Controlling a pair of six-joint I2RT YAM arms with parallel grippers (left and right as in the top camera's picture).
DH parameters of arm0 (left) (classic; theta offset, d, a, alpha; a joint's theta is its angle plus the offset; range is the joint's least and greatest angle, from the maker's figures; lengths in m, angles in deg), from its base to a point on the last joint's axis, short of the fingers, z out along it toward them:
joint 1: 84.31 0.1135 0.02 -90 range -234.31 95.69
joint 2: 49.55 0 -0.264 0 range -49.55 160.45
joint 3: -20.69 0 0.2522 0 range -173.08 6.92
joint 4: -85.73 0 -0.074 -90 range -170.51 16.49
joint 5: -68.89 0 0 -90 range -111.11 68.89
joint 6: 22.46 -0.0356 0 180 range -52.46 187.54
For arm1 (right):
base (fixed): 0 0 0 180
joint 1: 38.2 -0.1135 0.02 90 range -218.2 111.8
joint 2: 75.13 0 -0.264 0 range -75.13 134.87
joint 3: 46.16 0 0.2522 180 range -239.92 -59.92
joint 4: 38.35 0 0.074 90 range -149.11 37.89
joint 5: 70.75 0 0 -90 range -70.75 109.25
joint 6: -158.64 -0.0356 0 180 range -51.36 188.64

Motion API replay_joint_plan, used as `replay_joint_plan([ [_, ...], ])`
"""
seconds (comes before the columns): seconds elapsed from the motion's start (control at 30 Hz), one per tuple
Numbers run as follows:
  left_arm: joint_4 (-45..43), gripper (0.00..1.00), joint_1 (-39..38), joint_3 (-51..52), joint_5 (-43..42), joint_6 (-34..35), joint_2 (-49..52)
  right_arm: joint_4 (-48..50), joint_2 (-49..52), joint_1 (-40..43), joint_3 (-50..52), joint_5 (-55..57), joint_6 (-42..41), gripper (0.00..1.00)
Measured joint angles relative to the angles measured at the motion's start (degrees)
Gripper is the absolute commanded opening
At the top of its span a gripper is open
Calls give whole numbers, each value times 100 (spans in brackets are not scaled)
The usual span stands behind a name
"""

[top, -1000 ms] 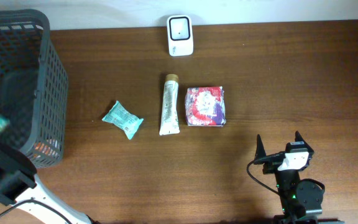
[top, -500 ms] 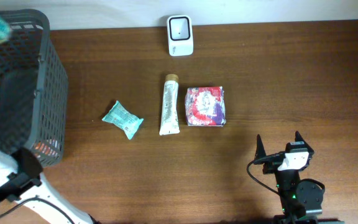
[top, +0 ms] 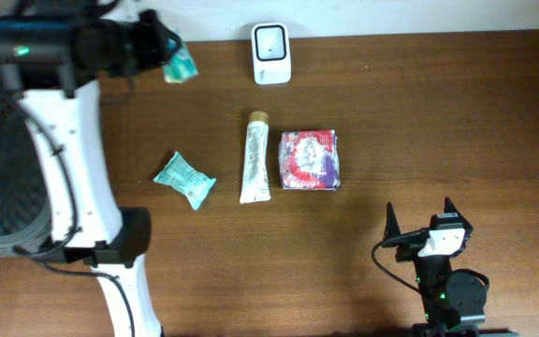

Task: Scan the item barcode
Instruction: 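Place the small teal box on the table beside the tube, then reach the left gripper into the basket and grasp the orange tissue pack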

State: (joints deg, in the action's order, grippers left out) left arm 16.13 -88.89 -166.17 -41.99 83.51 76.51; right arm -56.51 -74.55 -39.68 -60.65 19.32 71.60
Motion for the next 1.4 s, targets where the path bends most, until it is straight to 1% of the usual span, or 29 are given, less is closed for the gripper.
replay_joint_plan([
  [0.17,-17,0,-748,1036,970,13,201,0,0,0,0,0,0,99],
  [0.23,-96,0,-1019,1725,1447,13,415,-2,0,0,0,0,-4,99],
  [0.3,-264,0,-1169,2184,1718,13,616,0,0,0,0,0,0,99],
  [0.33,-374,2,-1244,2470,1851,13,719,0,0,0,0,0,0,99],
  [0.37,-529,7,-1309,2774,1956,15,817,0,0,0,0,-2,-4,99],
  [0.4,-743,9,-1353,3051,2017,20,866,-2,0,0,0,0,2,99],
  [0.5,-1611,16,-1427,3908,2138,37,883,0,0,0,0,0,0,99],
  [0.53,-1871,20,-1438,4153,2162,37,883,0,0,0,0,0,0,99],
  [0.57,-2122,29,-1438,4398,2175,37,883,-2,0,0,0,0,-2,99],
  [0.6,-2267,45,-1438,4581,2181,57,885,-2,0,0,0,0,0,99],
  [0.63,-2393,70,-1438,4758,2201,87,885,0,0,0,0,0,0,99],
  [0.67,-2492,78,-1438,4903,2243,81,885,0,0,0,0,0,-2,99],
  [0.77,-2527,82,-1438,5071,2409,98,885,0,0,0,0,-2,-2,99],
  [0.8,-2527,86,-1438,5073,2461,103,885,-2,0,0,0,0,-2,99],
  [0.9,-2256,86,-1425,4955,2610,101,885,-2,0,0,0,0,-7,99],
  [0.97,-1891,87,-1397,4551,2632,98,887,-2,0,0,0,-2,0,99],
  [1.07,-1384,88,-1257,3355,2675,98,885,-2,0,0,0,0,2,99],
  [1.1,-1357,90,-1244,3254,2682,98,885,-2,0,0,0,0,2,99],
  [1.13,-1036,92,-1115,2415,2697,101,846,0,0,0,0,0,0,99],
  [1.17,-863,94,-1019,1904,2728,96,809,0,0,0,0,0,0,99],
  [1.23,-658,95,-837,1235,2796,103,645,0,0,0,0,0,0,99],
  [1.3,-448,99,-503,555,2892,98,382,0,0,0,0,0,2,99],
  [1.4,-118,99,181,-24,2981,103,-39,0,0,0,0,0,-2,99],
])
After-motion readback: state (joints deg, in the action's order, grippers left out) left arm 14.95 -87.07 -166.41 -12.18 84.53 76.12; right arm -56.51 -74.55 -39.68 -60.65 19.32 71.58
